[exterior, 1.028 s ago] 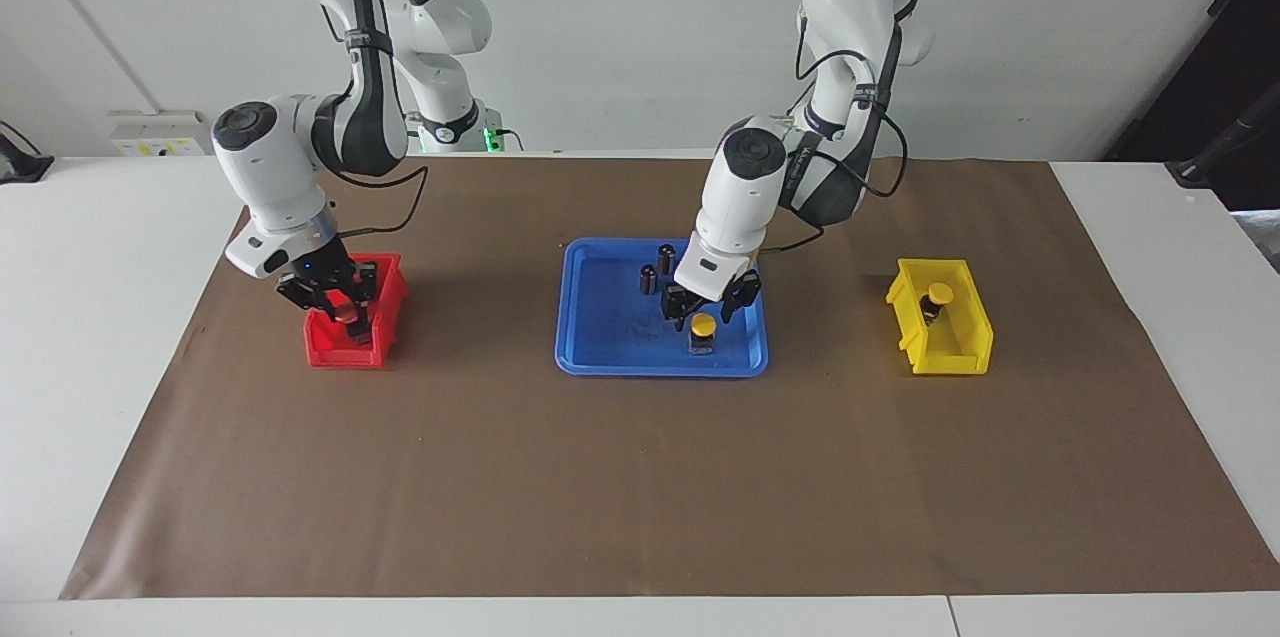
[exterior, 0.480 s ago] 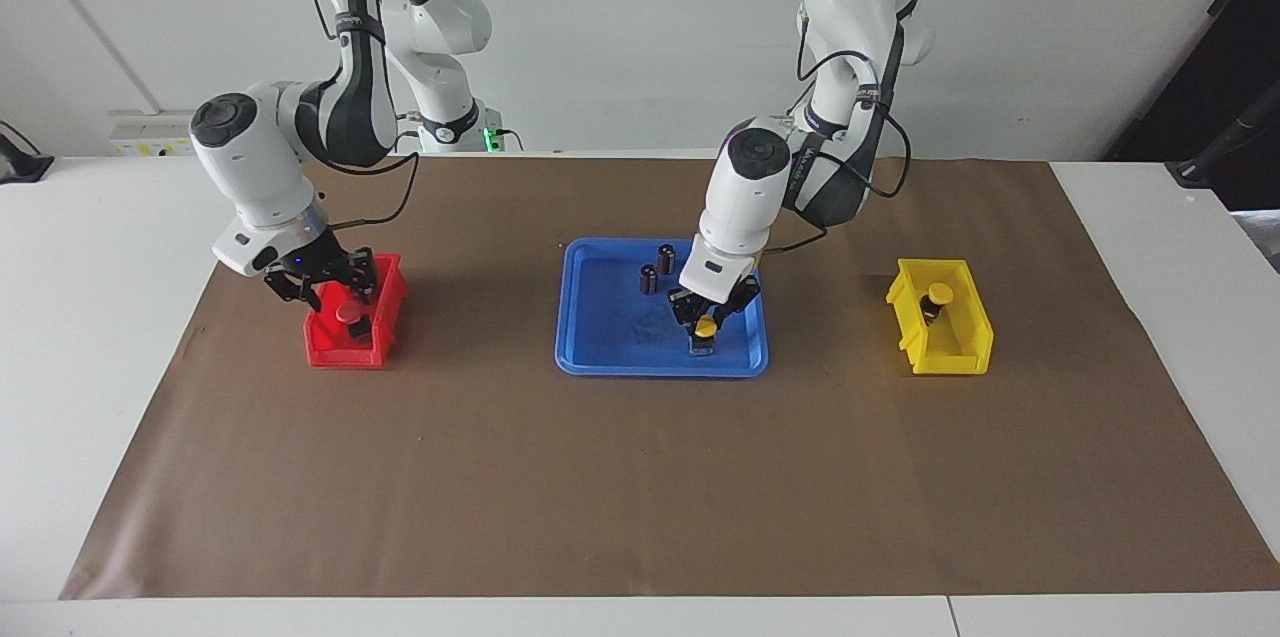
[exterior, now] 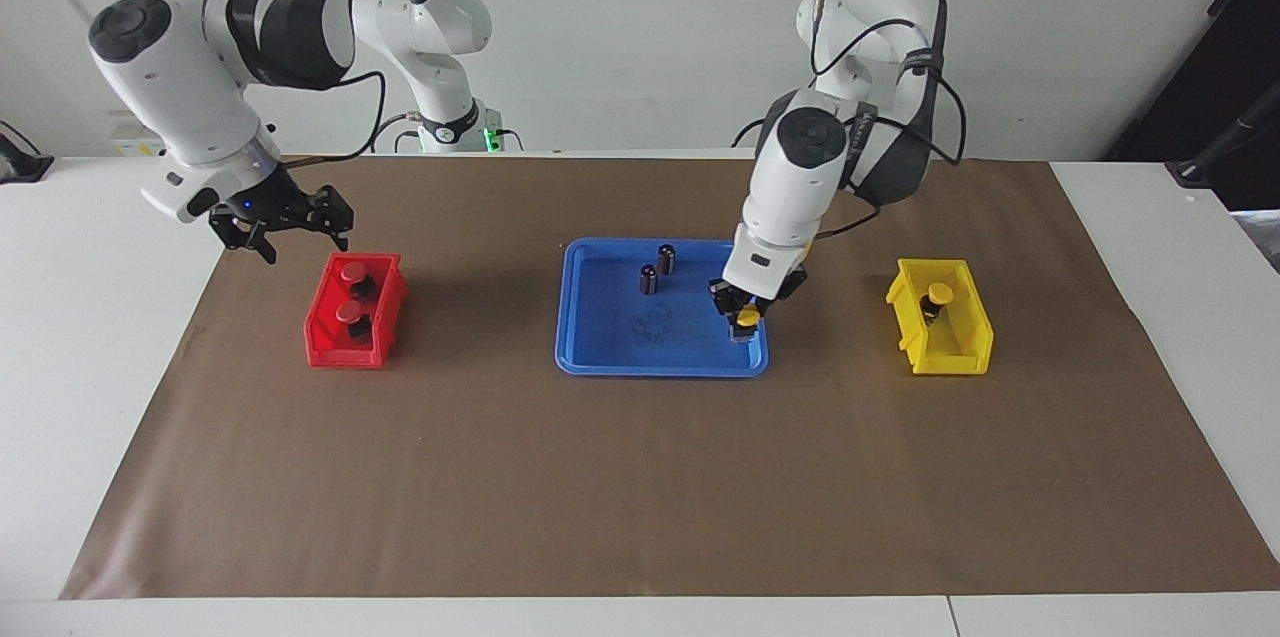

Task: Sort red and yellow buttons by color
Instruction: 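Lower the yellow button into the yellow bin with the left gripper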

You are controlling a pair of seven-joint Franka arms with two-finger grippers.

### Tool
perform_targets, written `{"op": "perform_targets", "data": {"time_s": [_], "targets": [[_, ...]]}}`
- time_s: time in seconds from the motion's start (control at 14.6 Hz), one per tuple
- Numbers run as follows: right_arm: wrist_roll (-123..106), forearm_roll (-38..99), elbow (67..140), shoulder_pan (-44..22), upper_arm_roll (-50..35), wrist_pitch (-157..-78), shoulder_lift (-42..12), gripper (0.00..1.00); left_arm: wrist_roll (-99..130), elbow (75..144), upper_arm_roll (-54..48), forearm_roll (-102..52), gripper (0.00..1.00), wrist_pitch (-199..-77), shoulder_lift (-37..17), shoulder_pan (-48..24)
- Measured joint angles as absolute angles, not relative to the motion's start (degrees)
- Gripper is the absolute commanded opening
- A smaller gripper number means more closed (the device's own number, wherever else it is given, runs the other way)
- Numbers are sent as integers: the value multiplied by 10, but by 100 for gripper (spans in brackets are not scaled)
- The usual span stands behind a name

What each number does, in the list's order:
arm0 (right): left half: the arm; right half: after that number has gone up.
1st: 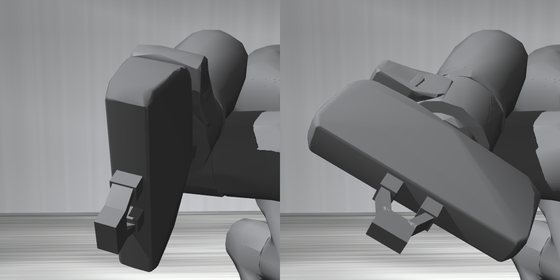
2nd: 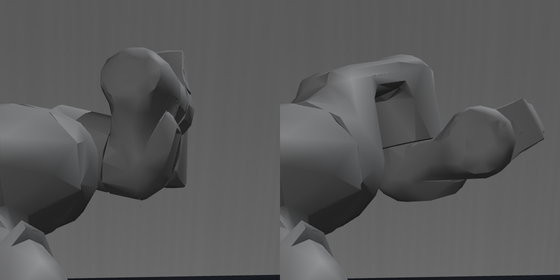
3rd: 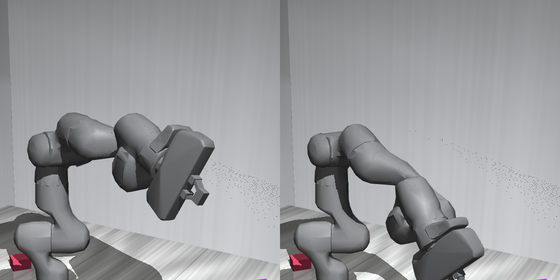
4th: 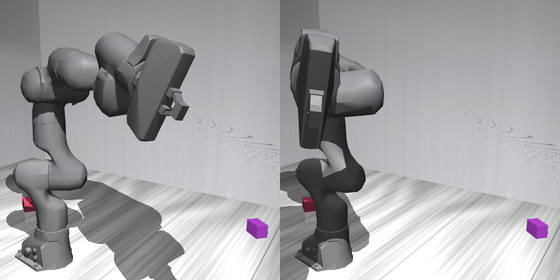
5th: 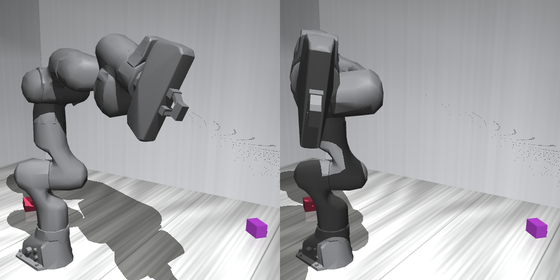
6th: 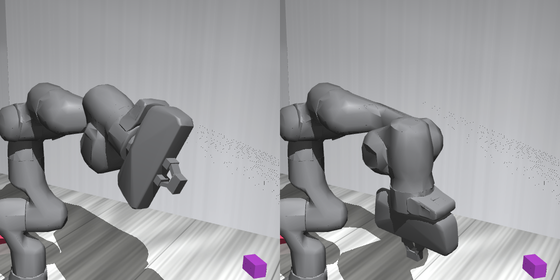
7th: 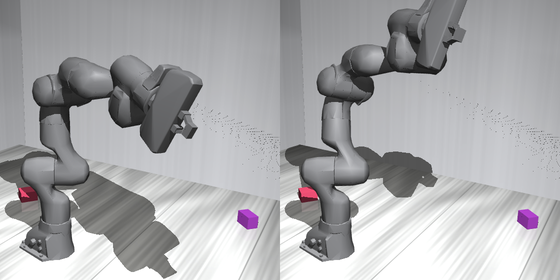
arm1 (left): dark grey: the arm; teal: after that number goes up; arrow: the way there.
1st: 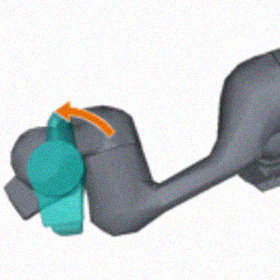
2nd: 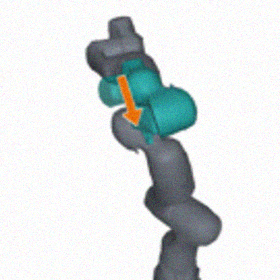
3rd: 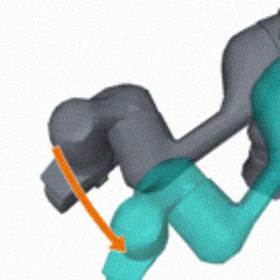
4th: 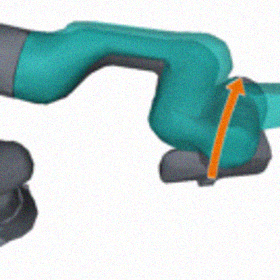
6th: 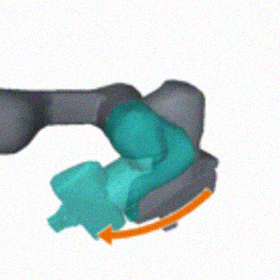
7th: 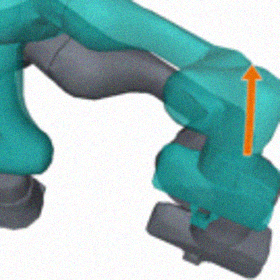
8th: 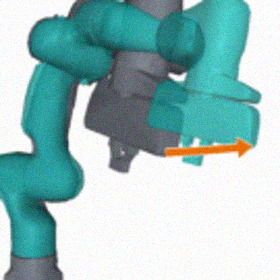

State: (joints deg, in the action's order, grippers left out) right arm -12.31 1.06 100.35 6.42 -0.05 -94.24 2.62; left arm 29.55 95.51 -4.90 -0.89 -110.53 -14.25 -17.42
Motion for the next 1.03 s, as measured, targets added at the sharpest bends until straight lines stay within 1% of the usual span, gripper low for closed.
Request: {"op": "perform_targets", "data": {"time_s": [0.14,0.27,0.55,0.75,0.89,1.03], "targets": [[-114,10,963,65,1,-892,34,100,196,953,-48,-9,1,-1078,-130,-110],[-109,2,937,67,7,-856,35,100,115,953,-47,-9,1,-1058,-127,-74],[-107,-17,925,85,14,-853,31,100,15,953,-47,-9,1,-1049,-128,-23],[-107,-20,924,75,23,-853,27,100,-49,961,-47,-9,1,-1053,-128,19],[-106,-22,923,63,39,-853,24,100,-70,983,-47,-9,1,-1076,-126,33],[-106,-22,923,62,43,-854,22,100,-72,1024,-48,-9,1,-1120,-118,35]]}}
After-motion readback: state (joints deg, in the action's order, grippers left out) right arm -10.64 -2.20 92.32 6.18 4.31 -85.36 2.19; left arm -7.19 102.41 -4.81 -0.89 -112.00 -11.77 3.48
